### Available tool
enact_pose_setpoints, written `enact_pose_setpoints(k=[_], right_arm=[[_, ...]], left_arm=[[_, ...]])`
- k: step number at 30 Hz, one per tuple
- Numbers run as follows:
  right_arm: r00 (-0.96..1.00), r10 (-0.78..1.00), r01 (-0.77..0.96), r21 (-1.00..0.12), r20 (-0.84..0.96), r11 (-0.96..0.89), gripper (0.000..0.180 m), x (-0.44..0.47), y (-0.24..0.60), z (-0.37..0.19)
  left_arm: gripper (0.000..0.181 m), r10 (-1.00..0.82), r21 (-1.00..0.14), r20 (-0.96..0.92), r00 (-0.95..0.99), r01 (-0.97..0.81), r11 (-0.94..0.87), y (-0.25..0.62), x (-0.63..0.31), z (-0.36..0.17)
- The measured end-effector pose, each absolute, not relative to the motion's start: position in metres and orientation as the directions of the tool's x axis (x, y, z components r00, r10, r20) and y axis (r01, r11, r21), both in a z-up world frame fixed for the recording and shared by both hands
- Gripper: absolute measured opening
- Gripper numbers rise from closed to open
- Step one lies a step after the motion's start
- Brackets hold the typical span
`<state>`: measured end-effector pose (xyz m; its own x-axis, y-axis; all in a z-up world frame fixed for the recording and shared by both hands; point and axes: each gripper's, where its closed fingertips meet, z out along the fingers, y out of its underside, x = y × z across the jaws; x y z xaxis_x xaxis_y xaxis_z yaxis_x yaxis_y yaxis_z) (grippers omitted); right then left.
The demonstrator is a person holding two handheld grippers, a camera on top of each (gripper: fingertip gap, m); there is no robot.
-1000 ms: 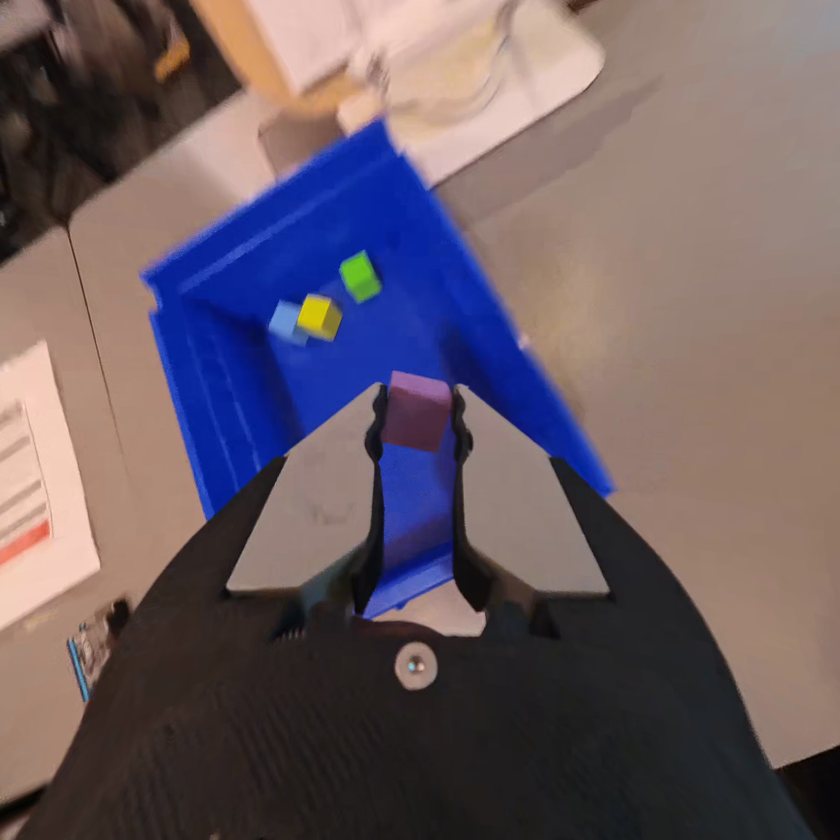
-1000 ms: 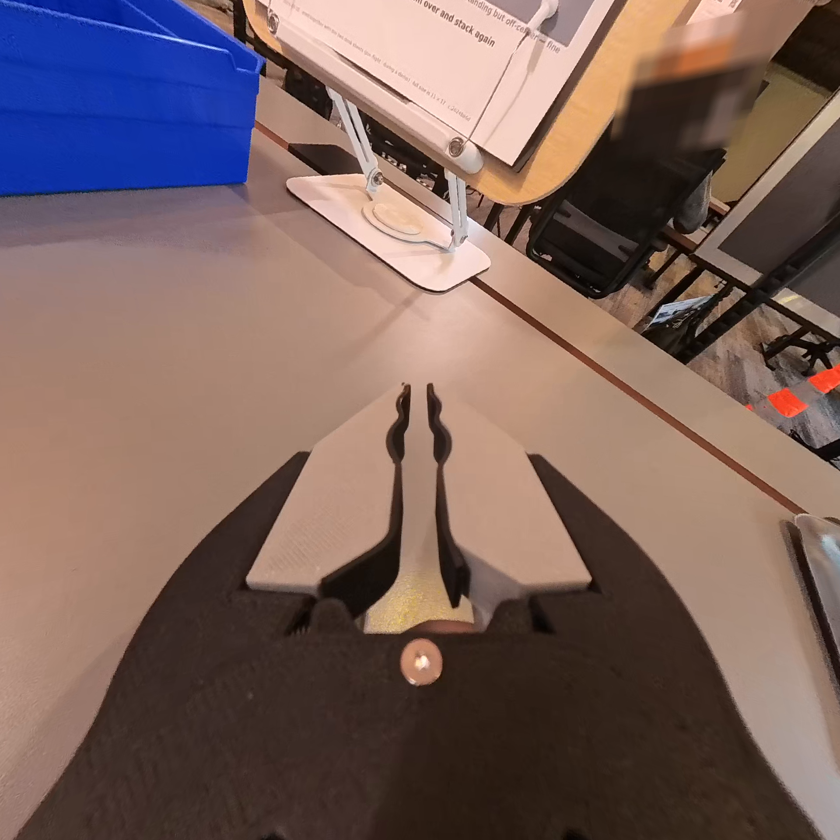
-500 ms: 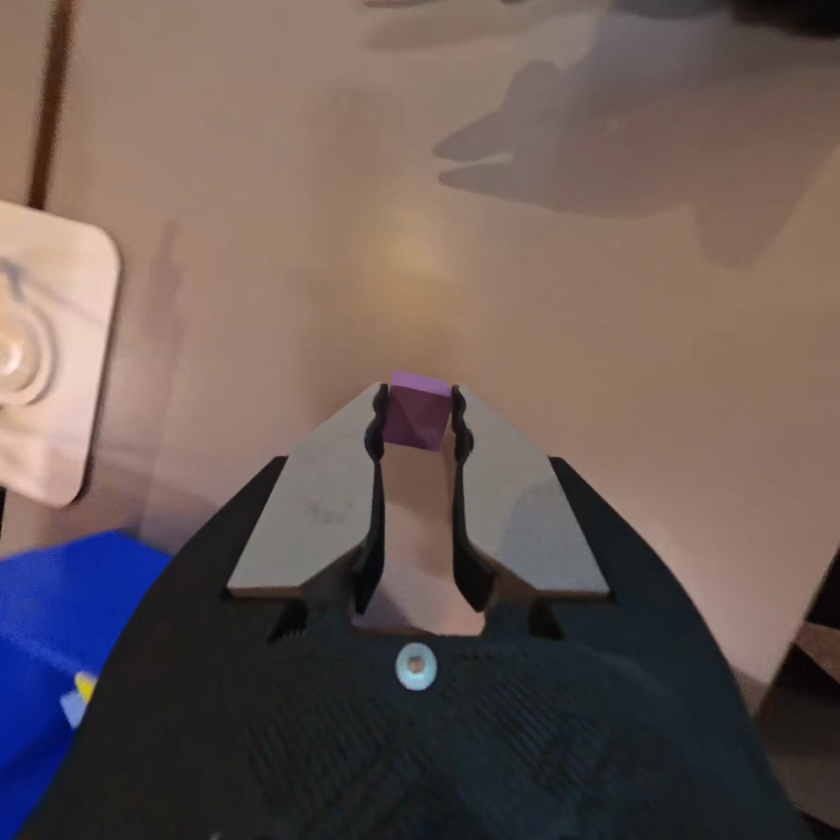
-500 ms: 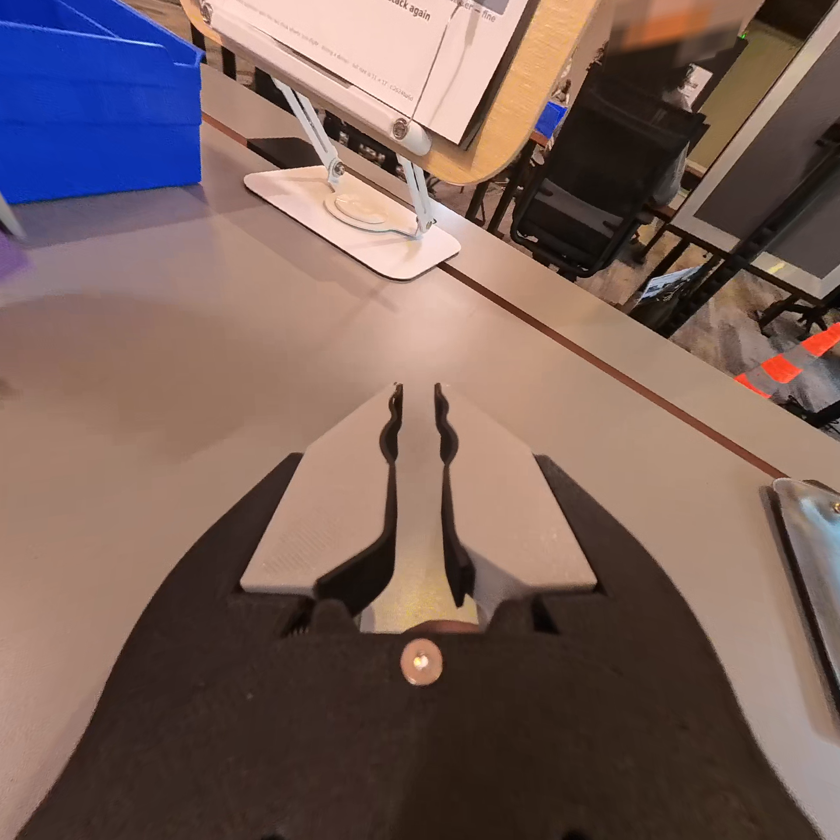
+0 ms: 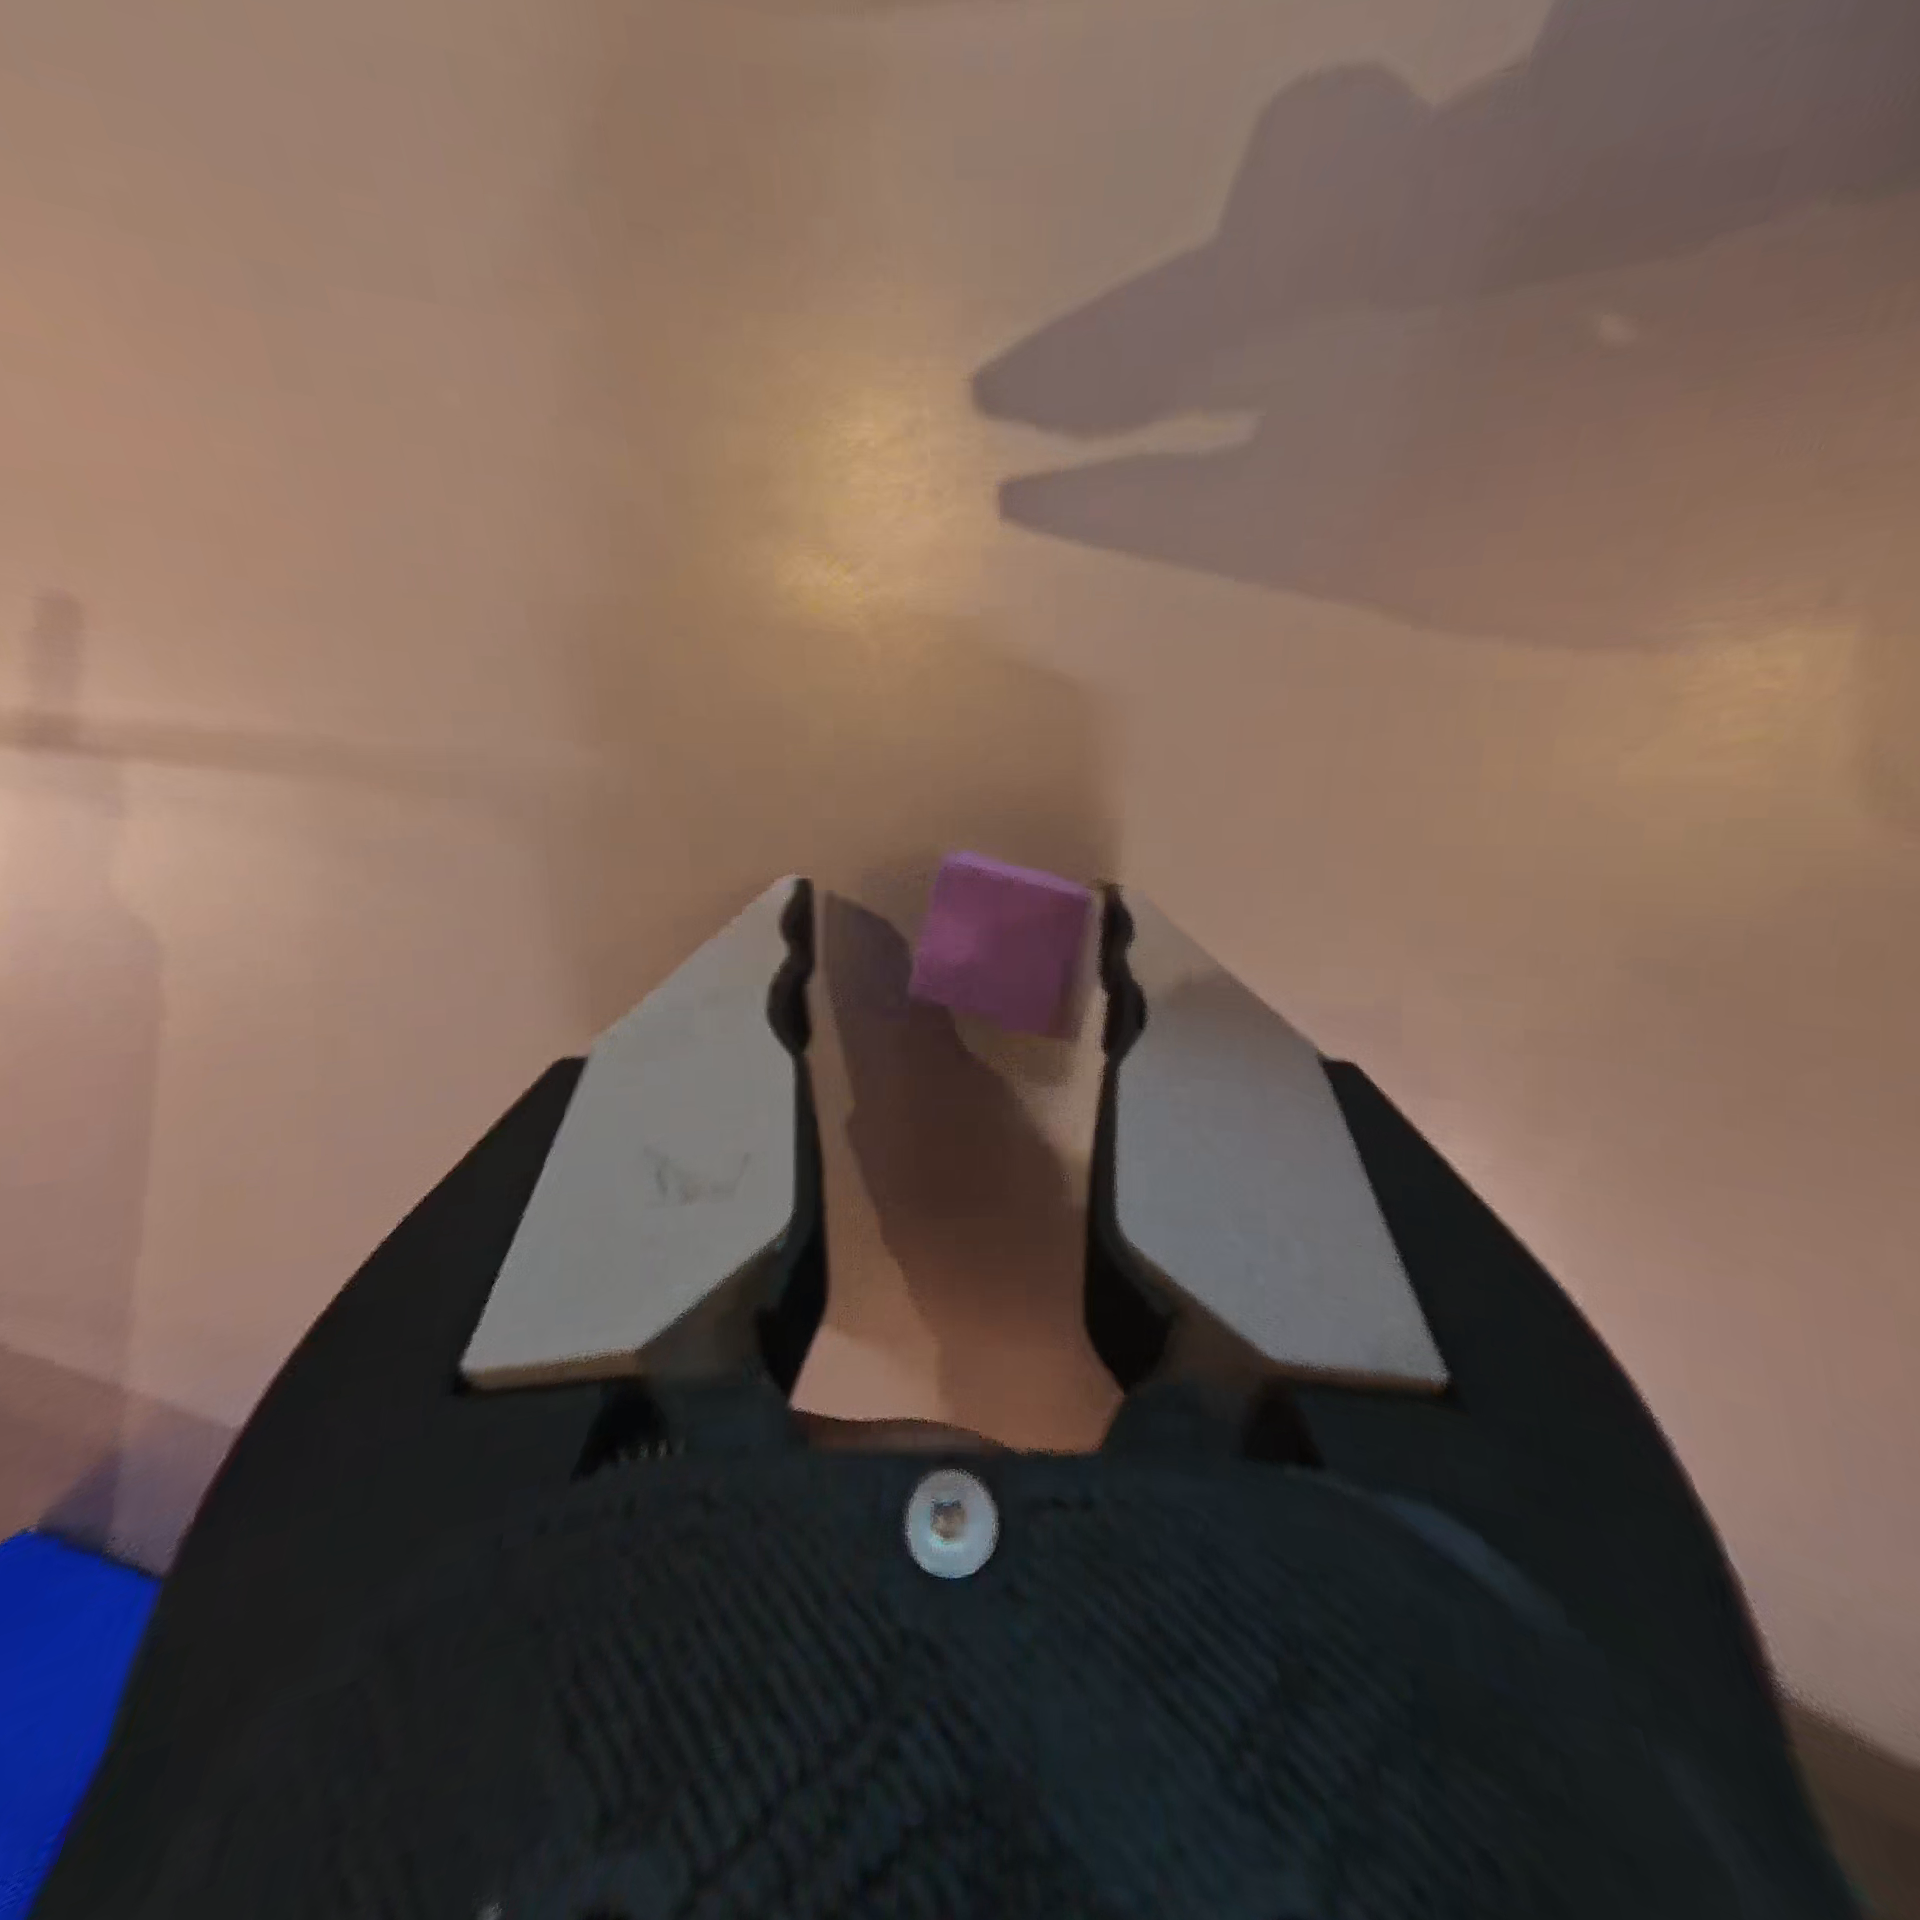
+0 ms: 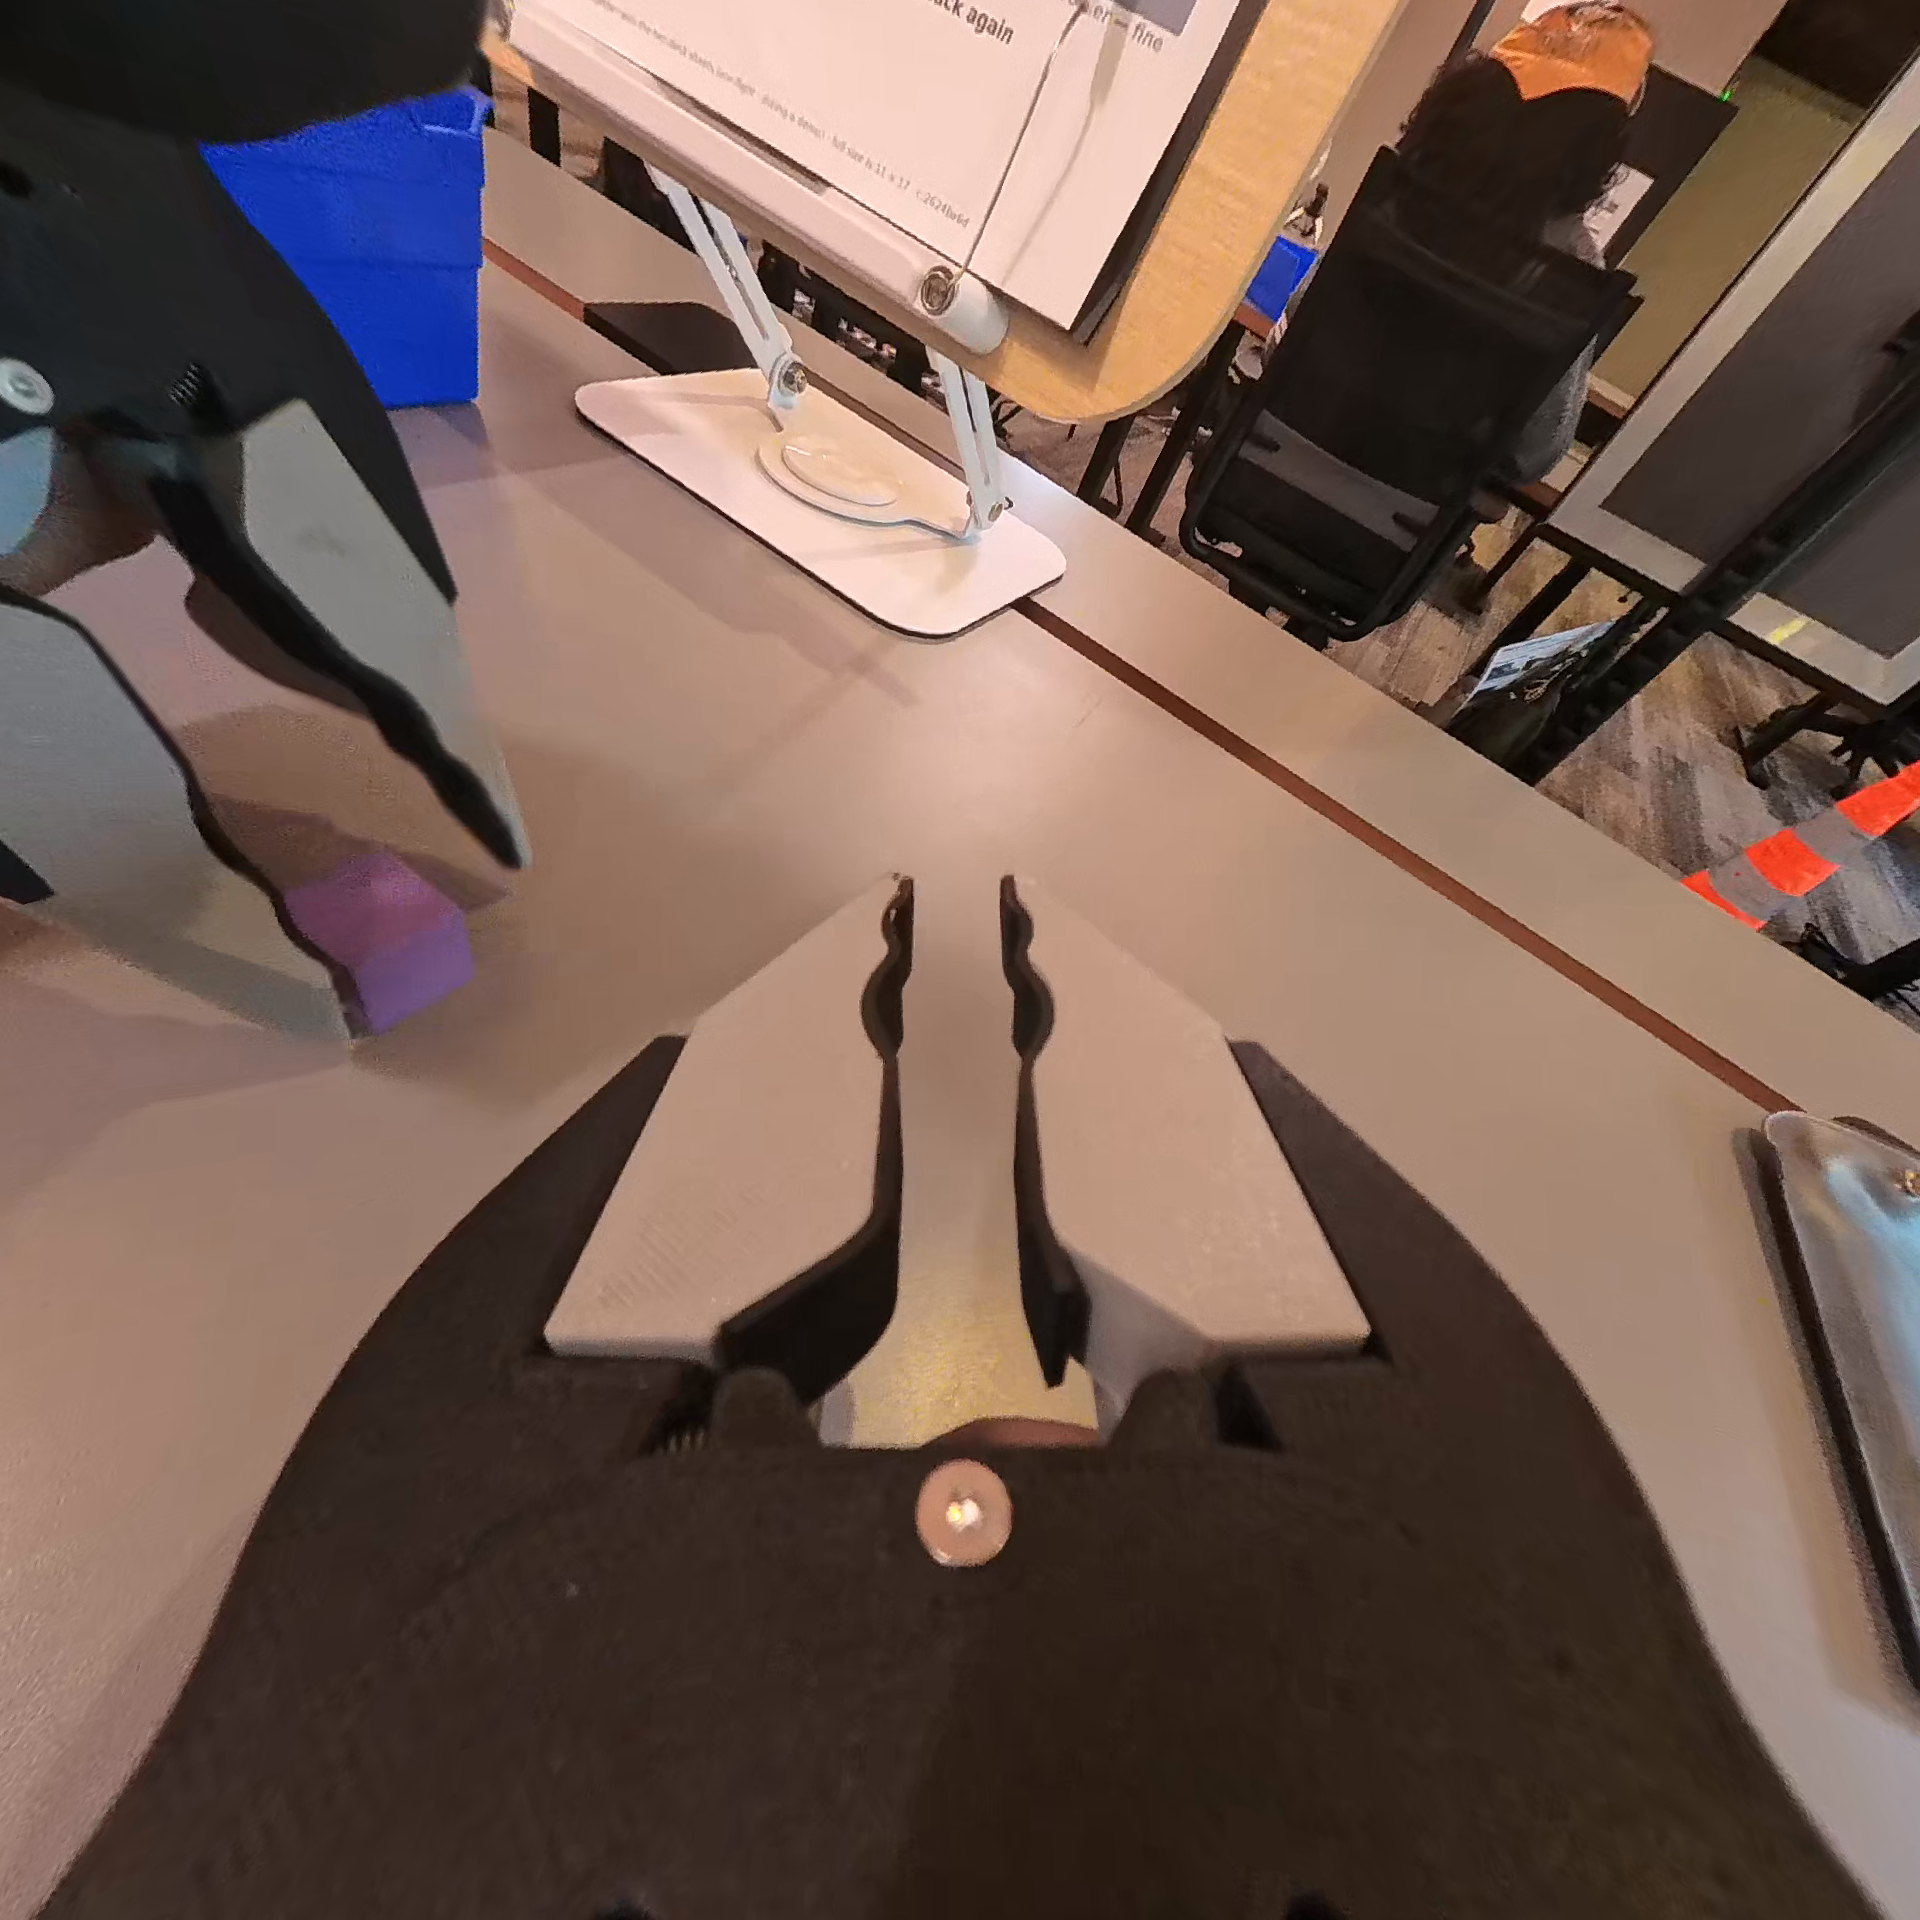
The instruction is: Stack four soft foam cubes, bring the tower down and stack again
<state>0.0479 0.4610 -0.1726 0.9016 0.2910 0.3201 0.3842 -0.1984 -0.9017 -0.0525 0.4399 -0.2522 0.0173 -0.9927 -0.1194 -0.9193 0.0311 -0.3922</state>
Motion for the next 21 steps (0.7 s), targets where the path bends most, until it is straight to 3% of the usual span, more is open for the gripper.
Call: enact_pose_setpoints(k=[3, 9, 16, 21], right_arm=[[0.901, 0.292, 0.387, -0.9, 0.322, -0.201, 0.014, 0.048, 0.461, -0.174], [0.907, 0.278, 0.378, -0.904, 0.318, -0.2, 0.016, 0.049, 0.462, -0.175], [0.914, 0.277, 0.361, -0.907, 0.297, -0.216, 0.026, 0.048, 0.462, -0.18], [0.915, 0.284, 0.358, -0.902, 0.287, -0.241, 0.028, 0.048, 0.463, -0.189]], left_arm=[[0.059, -0.989, -0.474, -0.137, 0.053, -0.88, 0.019, 0.441, -0.054, -0.244], [0.059, -0.974, -0.834, -0.119, 0.192, -0.551, -0.007, 0.454, -0.033, -0.192], [0.057, -0.787, -0.919, -0.283, 0.548, -0.391, 0.058, 0.497, -0.057, -0.139], [0.043, -0.656, -0.937, -0.337, 0.675, -0.31, 0.162, 0.507, -0.081, -0.109]])
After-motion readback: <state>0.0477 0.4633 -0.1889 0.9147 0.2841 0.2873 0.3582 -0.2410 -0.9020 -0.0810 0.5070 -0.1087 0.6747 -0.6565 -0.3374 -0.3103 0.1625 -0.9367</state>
